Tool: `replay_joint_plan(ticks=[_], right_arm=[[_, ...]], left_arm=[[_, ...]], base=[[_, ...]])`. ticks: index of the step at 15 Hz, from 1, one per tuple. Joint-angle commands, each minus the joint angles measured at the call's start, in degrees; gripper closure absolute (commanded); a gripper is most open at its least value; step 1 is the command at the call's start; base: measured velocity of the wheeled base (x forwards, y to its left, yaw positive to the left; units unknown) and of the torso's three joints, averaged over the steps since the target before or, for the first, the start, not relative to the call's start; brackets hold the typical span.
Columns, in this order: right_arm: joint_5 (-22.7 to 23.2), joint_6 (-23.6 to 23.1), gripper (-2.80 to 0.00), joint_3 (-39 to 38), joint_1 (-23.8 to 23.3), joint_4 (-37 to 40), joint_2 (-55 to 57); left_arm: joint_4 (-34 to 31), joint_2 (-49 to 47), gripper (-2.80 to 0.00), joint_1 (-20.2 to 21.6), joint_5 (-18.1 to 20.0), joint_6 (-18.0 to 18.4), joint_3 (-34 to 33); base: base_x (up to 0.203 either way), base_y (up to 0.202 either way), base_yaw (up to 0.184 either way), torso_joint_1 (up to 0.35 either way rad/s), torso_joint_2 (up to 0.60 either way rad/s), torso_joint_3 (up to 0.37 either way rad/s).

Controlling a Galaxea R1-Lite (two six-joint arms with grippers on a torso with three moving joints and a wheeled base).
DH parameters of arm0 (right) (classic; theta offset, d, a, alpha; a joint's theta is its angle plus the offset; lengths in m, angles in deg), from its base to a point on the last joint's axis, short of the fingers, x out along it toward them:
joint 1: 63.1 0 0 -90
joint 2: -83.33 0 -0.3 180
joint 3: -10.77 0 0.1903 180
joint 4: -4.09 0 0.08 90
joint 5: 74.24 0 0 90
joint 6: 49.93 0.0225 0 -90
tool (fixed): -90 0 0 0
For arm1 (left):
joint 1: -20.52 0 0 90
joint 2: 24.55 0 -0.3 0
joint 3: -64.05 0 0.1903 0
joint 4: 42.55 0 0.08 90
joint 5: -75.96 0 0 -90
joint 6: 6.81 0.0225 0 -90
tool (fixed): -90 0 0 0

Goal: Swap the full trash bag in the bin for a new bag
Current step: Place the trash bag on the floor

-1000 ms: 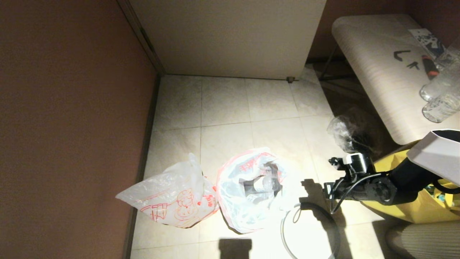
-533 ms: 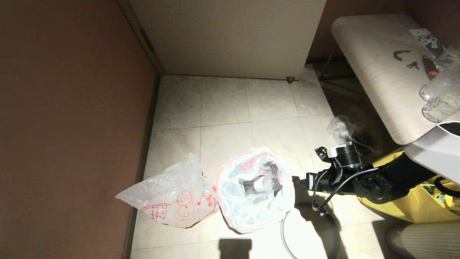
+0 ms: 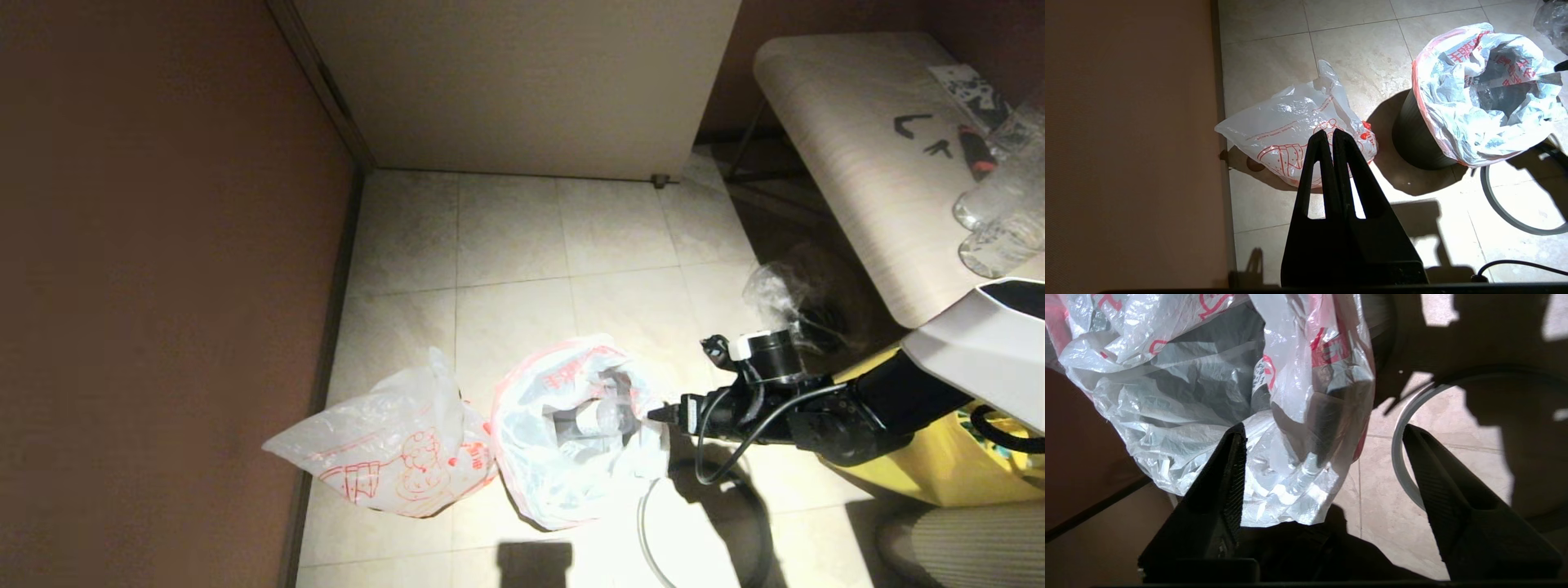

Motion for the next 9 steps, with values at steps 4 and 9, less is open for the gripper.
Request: replay_joint_plan(ticks=[4,9], right_arm=[[-0.03,-0.1,-2.8,3.19,0.68,-0.1,3.14],[-0.17,-0.1,-2.8,5.66,0.68,-0.1,6.7]], left_arm=[[0.04,-0.01,0.0,0.06,0.03,0.03,-0.18],[-0.05,-0.01,0.0,0.06,0.03,0.04,-0.18]], base=[[0.0,0.0,0.0,0.0,0.0,0.0],[0.0,0.0,0.0,0.0,0.0,0.0]])
